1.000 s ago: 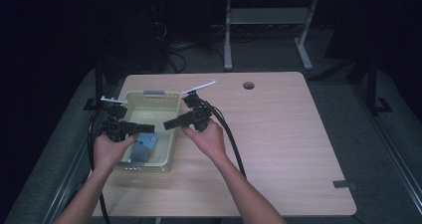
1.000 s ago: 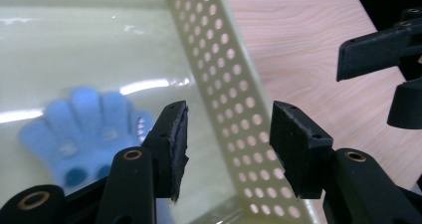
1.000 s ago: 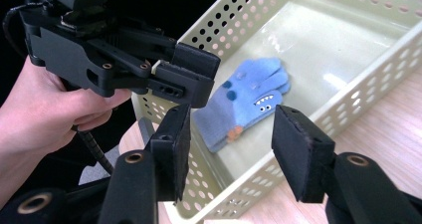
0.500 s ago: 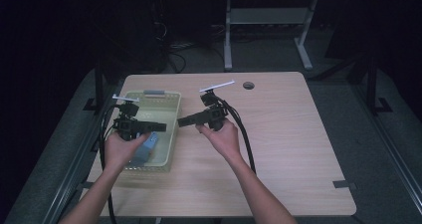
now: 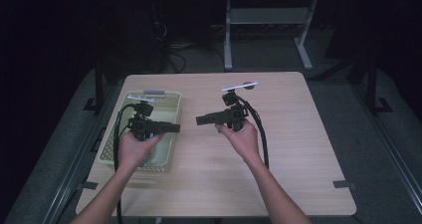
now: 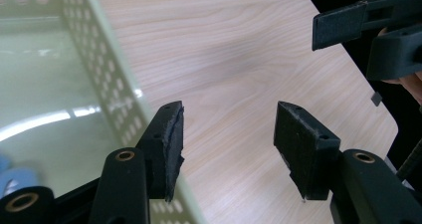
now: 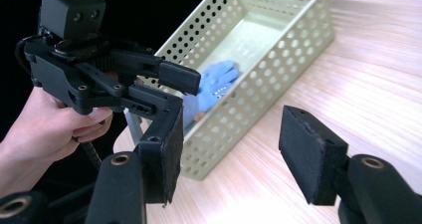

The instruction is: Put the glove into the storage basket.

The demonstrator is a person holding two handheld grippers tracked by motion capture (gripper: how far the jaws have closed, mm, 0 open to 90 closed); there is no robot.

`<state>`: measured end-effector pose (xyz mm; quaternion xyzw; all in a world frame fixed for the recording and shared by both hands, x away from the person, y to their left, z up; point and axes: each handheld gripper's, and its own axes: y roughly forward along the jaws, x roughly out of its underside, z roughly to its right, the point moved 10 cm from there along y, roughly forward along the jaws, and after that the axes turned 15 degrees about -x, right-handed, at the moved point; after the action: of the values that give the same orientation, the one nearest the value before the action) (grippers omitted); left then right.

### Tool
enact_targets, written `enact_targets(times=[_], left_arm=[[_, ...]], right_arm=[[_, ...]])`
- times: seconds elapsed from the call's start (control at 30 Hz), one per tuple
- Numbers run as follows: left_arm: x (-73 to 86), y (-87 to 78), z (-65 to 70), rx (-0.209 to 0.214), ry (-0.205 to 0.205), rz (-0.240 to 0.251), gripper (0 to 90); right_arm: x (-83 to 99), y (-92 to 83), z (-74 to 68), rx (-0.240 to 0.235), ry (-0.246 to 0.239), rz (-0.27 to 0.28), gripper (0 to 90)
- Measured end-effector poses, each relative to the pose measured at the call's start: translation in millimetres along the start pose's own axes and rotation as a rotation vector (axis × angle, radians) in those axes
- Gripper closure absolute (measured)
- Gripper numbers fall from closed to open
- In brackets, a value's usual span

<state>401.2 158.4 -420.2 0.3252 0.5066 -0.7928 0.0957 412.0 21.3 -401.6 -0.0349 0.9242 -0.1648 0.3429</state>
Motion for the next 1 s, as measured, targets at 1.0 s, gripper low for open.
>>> enact_targets(times=[1.0], left_arm=[[7.5, 25.4, 53.0, 0.087, 0.044, -0.01, 40.3]], right_arm=[[23.4, -78.0, 24.3, 0.075, 0.044, 0.076, 38.5]])
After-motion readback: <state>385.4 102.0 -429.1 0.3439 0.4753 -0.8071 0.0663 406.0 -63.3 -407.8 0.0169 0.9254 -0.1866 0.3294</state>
